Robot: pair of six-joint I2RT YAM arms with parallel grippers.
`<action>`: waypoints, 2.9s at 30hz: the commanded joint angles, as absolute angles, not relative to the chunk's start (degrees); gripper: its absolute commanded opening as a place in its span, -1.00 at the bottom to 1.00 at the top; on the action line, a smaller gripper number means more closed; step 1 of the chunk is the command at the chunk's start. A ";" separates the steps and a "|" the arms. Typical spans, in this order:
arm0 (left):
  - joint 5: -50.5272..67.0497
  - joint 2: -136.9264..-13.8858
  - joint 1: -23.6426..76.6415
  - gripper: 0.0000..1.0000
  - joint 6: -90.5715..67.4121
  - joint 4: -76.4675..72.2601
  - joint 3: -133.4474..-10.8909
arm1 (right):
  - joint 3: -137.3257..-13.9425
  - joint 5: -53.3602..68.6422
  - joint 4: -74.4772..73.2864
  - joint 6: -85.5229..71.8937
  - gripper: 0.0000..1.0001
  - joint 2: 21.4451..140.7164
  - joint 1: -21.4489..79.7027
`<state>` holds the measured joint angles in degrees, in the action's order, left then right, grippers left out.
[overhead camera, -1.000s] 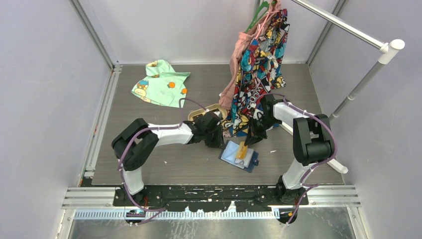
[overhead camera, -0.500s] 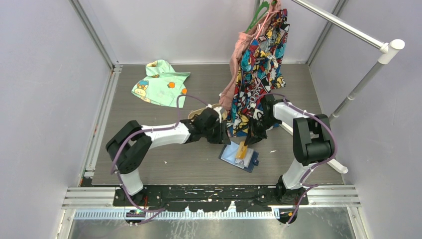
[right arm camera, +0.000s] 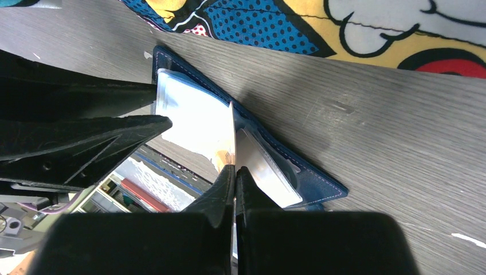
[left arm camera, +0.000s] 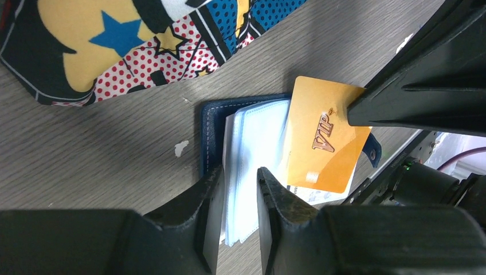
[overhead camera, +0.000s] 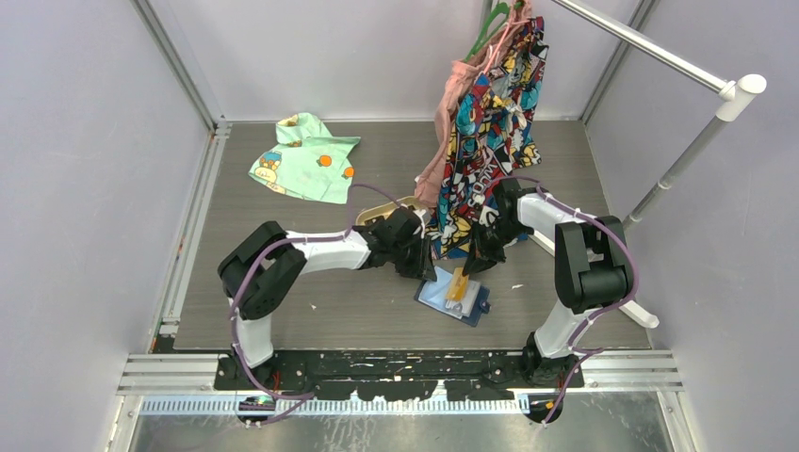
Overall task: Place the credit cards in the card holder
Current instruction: Insert the credit card into the card holder.
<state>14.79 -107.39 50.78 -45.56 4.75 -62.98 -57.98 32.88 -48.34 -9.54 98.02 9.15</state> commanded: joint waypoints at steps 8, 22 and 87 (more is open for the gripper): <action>17.74 -109.81 51.59 -0.78 -45.32 6.15 -67.10 | -59.50 32.97 -47.80 -8.68 -0.98 97.82 9.04; 2.80 -95.79 49.97 -1.00 -58.98 -3.16 -49.96 | -57.78 39.50 -42.32 -8.32 -0.98 96.22 9.05; 8.03 -99.62 46.85 -1.00 -65.17 -8.09 -46.20 | -53.58 48.71 -29.67 -14.23 -0.98 108.57 9.58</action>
